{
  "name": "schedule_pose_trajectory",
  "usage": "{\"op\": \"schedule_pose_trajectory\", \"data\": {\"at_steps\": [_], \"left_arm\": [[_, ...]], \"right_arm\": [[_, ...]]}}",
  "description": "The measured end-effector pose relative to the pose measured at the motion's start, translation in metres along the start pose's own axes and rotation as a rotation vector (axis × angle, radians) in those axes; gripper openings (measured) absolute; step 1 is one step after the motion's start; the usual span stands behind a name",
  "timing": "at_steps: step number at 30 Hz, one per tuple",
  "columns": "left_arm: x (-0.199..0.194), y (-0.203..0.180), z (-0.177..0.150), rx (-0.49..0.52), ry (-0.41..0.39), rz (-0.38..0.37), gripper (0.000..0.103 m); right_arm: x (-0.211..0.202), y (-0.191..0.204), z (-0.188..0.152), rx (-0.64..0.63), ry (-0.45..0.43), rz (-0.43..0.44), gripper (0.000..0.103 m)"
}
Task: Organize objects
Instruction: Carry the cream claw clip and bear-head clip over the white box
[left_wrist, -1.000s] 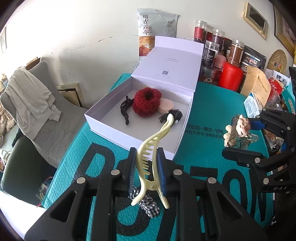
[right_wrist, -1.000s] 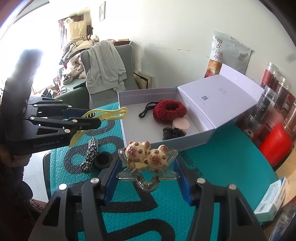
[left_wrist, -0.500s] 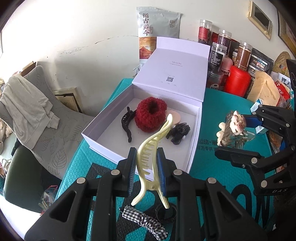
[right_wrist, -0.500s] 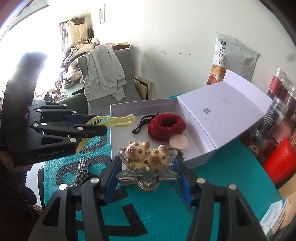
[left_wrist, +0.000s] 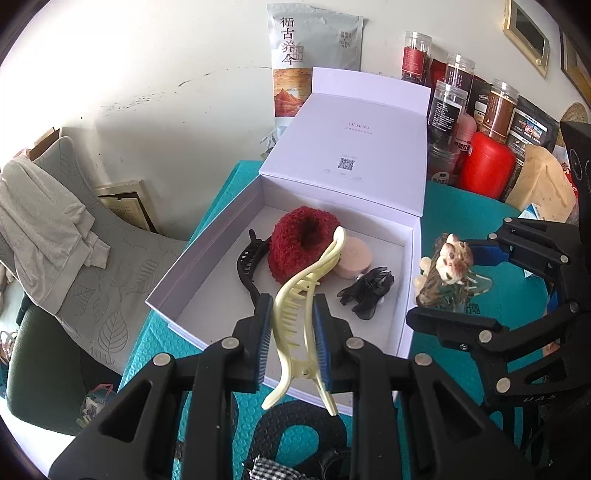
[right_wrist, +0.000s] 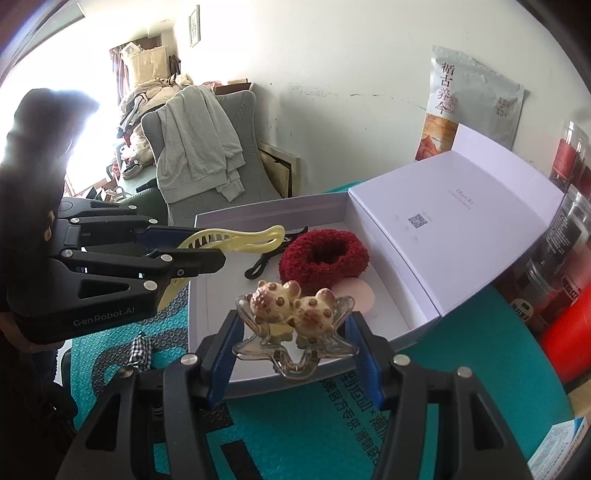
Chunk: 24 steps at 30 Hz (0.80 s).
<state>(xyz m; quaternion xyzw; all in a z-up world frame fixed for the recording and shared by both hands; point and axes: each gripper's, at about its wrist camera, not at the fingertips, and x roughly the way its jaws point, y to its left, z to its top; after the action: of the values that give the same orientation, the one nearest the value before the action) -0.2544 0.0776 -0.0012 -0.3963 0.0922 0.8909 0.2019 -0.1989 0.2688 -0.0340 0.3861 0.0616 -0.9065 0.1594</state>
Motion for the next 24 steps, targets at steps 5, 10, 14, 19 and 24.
{"op": "schedule_pose_trajectory", "data": {"at_steps": [5,10,14,19,24], "left_arm": [[0.023,0.003,0.007,0.007,0.02,-0.005,0.021],[0.045,0.01,0.01,0.006,0.038,-0.002,0.021],[0.06,0.016,0.012,0.003,0.052,0.003,0.02],[0.08,0.021,0.016,0.005,0.071,0.007,0.02],[0.094,0.024,0.024,0.017,0.066,0.017,0.021]], "right_arm": [[0.014,-0.006,0.001,0.0,0.009,0.002,0.058],[0.028,-0.013,0.003,0.001,0.02,0.004,0.058],[0.04,-0.019,0.005,0.004,0.029,0.003,0.058],[0.054,-0.025,0.008,0.005,0.037,-0.001,0.058],[0.065,-0.033,0.014,0.01,0.037,-0.003,0.058]]}}
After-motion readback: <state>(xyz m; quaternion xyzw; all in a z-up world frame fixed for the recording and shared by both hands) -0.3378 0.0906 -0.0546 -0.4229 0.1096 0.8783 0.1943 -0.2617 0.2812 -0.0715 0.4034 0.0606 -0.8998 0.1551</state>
